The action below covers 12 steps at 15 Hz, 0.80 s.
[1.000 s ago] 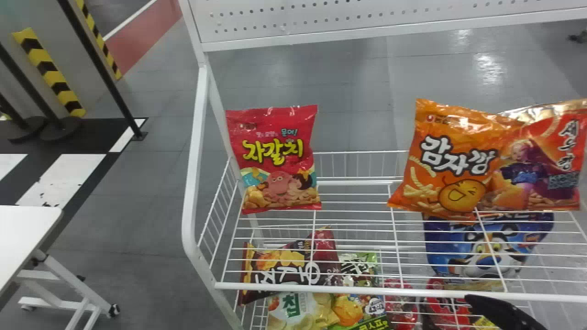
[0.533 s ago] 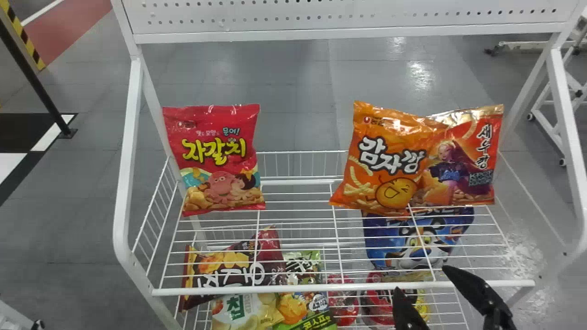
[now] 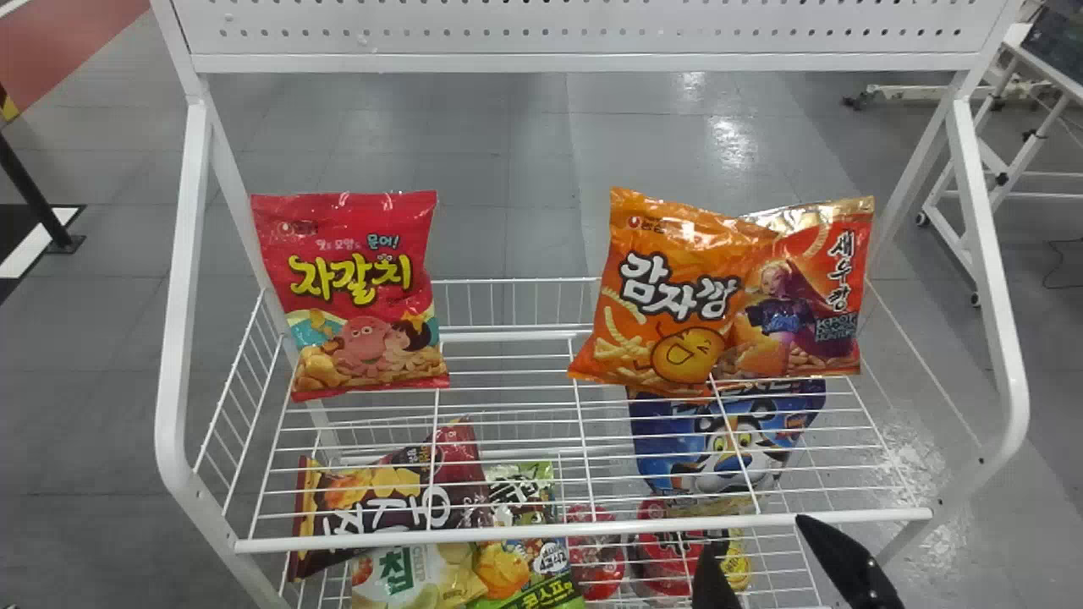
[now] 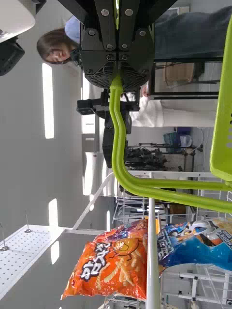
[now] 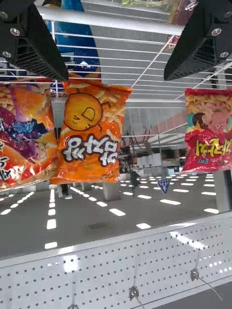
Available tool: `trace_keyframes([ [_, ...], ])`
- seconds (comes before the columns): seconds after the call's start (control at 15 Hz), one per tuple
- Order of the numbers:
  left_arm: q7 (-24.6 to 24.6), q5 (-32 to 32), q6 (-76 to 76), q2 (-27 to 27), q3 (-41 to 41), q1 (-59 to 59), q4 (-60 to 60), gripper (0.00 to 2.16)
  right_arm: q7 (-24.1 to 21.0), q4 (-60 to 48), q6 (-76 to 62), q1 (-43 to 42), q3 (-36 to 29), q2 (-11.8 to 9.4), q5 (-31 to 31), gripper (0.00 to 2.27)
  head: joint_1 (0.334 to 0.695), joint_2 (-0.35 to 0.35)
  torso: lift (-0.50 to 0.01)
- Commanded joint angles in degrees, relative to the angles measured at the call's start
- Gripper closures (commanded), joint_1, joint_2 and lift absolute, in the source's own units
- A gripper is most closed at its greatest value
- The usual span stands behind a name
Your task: Hold basket handle with left hand then pick spicy shrimp crackers with right hand and place into basket
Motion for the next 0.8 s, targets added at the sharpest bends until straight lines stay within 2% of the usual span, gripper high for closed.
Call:
trace_keyframes([
  [0.0, -0.74, 0.00, 0.00, 0.00, 0.09, 0.00, 0.00, 2.13, -1.16, 0.29, -1.10, 0.75, 0.18, 0.05, 0.69, 0.07, 0.695, -0.035, -0.010],
  [0.73, -0.74, -0.35, 0.00, -0.35, 0.00, 0.00, 0.26, 2.13, -1.34, 0.82, -0.92, 1.19, -0.70, 0.05, 0.69, 0.07, 0.695, -0.059, -0.010],
])
